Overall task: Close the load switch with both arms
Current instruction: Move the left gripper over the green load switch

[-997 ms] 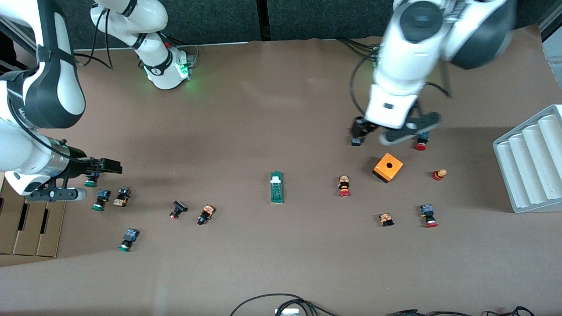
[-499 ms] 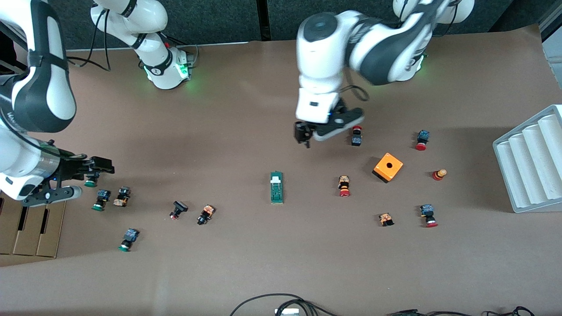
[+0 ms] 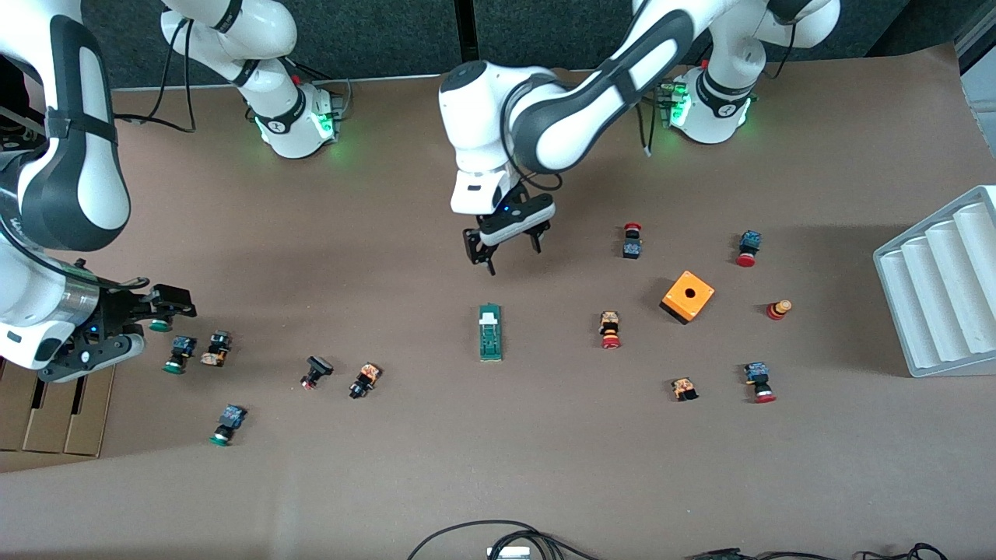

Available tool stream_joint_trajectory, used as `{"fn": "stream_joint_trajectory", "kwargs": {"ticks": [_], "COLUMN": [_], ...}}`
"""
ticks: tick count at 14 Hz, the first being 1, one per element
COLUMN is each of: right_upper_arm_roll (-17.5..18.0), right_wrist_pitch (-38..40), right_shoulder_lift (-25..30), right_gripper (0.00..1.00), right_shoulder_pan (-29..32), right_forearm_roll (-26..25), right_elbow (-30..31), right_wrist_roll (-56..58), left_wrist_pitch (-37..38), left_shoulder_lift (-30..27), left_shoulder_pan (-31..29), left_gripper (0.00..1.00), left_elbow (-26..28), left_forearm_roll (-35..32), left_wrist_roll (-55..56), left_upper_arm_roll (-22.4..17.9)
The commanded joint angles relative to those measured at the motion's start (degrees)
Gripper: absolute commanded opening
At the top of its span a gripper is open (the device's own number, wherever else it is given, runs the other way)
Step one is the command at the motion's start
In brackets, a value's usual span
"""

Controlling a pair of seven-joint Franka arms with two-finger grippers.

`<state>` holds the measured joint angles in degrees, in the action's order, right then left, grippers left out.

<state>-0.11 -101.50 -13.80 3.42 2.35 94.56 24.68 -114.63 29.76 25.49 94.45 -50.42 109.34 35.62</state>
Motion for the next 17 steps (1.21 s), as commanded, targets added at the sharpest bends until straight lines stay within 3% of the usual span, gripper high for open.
{"fn": "stream_joint_trajectory", "kwargs": {"ticks": [1, 5, 10, 14, 17], "right_upper_arm_roll": [0.19, 0.11, 0.46, 0.64, 0.72], "right_wrist_pitch": [-0.37, -1.51, -3.7, -4.67, -5.91], "right_shoulder_lift": [-1.67, -2.28, -2.99, -4.74, -5.8], "right_gripper": [1.0, 1.0, 1.0, 1.0, 1.0], "right_shoulder_pan": [-0.08, 0.18, -0.78, -3.59, -4.39], "right_forearm_roll": [0.03, 3.17, 3.89, 3.89, 3.89], "right_elbow": [-2.71, -3.5, -4.74, -5.97, -6.14], "right_wrist_roll": [11.91, 27.66, 50.0, 53.1, 53.19], "left_wrist_pitch": [-0.07, -1.56, -1.57, -1.57, -1.13], "left_shoulder_lift": [4.67, 12.06, 17.42, 20.42, 22.35], "left_shoulder_pan": [3.15, 4.22, 9.22, 11.68, 12.48], "left_gripper": [1.0, 1.0, 1.0, 0.99, 0.96], "left_elbow": [-1.2, -1.2, -0.85, -0.76, -1.02], "left_forearm_roll": [-9.4, -25.22, -35.17, -44.21, -50.03], "left_wrist_roll": [7.53, 11.67, 21.25, 25.03, 28.99], "left_upper_arm_roll": [-0.2, -0.29, -2.04, -5.99, -6.71]}}
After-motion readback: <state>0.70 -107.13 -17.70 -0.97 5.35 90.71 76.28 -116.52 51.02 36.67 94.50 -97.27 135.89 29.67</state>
